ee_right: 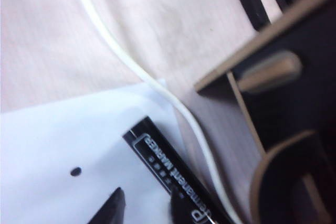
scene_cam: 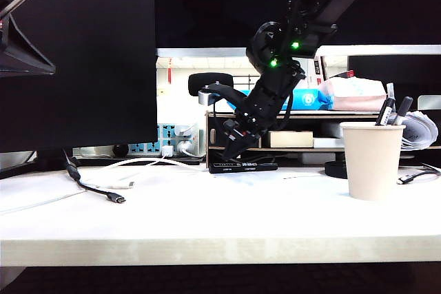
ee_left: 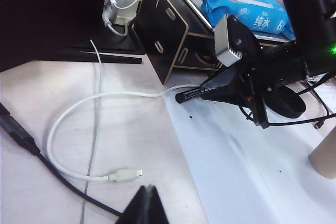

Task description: Pick up the marker and insert it into the paper cup.

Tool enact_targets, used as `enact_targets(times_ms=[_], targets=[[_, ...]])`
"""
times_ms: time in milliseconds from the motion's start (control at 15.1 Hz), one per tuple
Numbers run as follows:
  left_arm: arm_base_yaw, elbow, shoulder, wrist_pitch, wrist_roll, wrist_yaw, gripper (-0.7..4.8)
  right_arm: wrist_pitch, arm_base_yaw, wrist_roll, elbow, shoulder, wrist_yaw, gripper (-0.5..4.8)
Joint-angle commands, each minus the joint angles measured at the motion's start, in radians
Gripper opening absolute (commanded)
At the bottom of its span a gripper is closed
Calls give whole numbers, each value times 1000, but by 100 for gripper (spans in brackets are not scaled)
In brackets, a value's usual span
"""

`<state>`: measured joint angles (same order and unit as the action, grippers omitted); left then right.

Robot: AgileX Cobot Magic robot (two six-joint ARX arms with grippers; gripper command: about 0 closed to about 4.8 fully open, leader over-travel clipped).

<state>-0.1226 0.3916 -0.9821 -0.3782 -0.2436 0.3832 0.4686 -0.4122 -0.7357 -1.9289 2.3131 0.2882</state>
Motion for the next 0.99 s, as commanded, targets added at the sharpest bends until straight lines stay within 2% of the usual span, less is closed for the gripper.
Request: enact_targets(times_ms=[66,463,993], targets=[[-1,5,2,-15,1,23,-5,-23,-6,-5,-8,-4,9,208],[-1,5,2,-19,0,25,-5,-50,-26,-6,-8,13,47,207],[-1,5,2,-20,0,26,-5,-141,-51,-21,-8,51,-37,207]])
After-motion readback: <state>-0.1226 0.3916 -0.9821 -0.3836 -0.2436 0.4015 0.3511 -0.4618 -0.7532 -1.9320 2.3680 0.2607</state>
